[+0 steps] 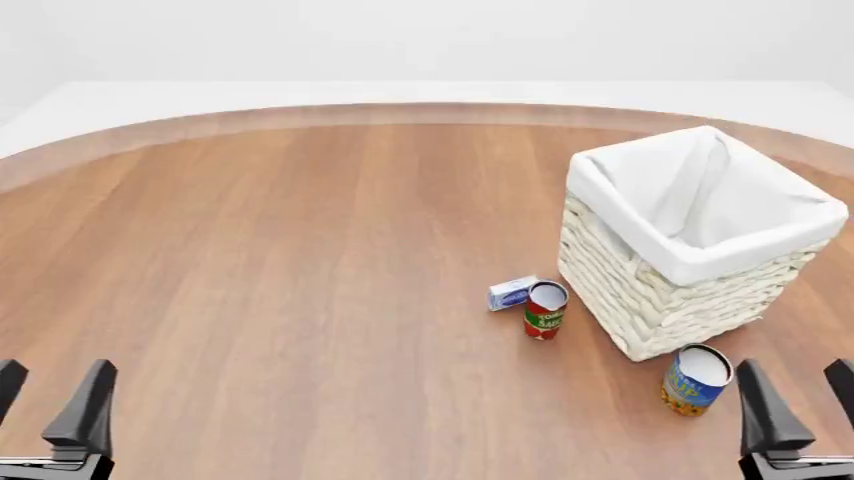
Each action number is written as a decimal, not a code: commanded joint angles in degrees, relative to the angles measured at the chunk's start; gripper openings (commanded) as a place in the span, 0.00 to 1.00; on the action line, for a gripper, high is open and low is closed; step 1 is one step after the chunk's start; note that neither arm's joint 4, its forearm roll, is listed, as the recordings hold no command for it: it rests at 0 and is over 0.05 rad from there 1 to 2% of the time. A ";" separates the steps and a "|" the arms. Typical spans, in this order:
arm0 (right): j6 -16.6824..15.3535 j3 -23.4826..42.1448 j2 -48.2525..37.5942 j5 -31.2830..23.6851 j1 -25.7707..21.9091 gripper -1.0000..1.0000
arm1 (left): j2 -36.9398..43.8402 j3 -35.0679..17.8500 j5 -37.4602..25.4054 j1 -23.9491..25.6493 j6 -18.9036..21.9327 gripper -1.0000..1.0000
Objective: Pick up the alphabet soup and the cream cheese box, and put them in the basket.
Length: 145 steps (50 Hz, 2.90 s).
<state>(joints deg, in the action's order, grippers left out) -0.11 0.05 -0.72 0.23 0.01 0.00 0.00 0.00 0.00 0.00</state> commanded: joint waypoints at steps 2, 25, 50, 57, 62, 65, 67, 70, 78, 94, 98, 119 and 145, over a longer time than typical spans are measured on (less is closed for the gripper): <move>-0.53 0.10 -1.58 0.47 -0.35 1.00 | 0.00 0.00 0.00 0.00 0.00 1.00; -0.32 4.77 -20.45 5.19 -3.53 1.00 | 0.00 0.00 0.00 0.00 0.00 1.00; -2.20 22.48 -33.53 -1.37 -8.82 1.00 | 0.00 0.00 0.00 0.00 0.00 1.00; -2.29 27.03 -37.66 -2.37 -10.82 1.00 | 0.00 0.00 0.00 0.00 0.00 1.00; -2.38 30.07 -39.98 -2.58 -12.07 1.00 | 0.00 0.00 0.00 0.00 0.00 1.00; -2.28 31.97 -41.42 -2.76 -12.95 1.00 | 0.00 0.00 0.00 0.00 0.00 1.00; -2.07 32.43 -41.74 -2.84 -13.11 1.00 | 0.00 0.00 0.00 0.00 0.00 1.00; -2.41 34.22 -43.94 -2.64 -14.46 1.00 | 0.00 0.00 0.00 0.00 0.00 1.00; -3.55 38.60 -48.69 -2.53 -15.76 1.00 | 0.00 0.00 0.00 0.00 0.00 1.00; -5.10 47.45 -55.55 -4.81 -17.34 1.00 | 0.00 0.00 0.00 0.00 0.00 1.00; -5.16 48.98 -57.13 -4.93 -17.65 1.00 | 0.00 0.00 0.00 0.00 0.00 1.00; -20.85 58.39 -68.63 -8.93 -18.07 1.00 | 0.00 0.00 0.00 0.00 0.00 1.00; -34.02 66.53 -75.03 -20.59 -21.20 1.00 | 0.00 0.00 0.00 0.00 0.00 1.00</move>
<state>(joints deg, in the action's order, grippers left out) -29.89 64.07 -73.80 -16.48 -20.40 0.00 0.00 0.00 0.00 0.00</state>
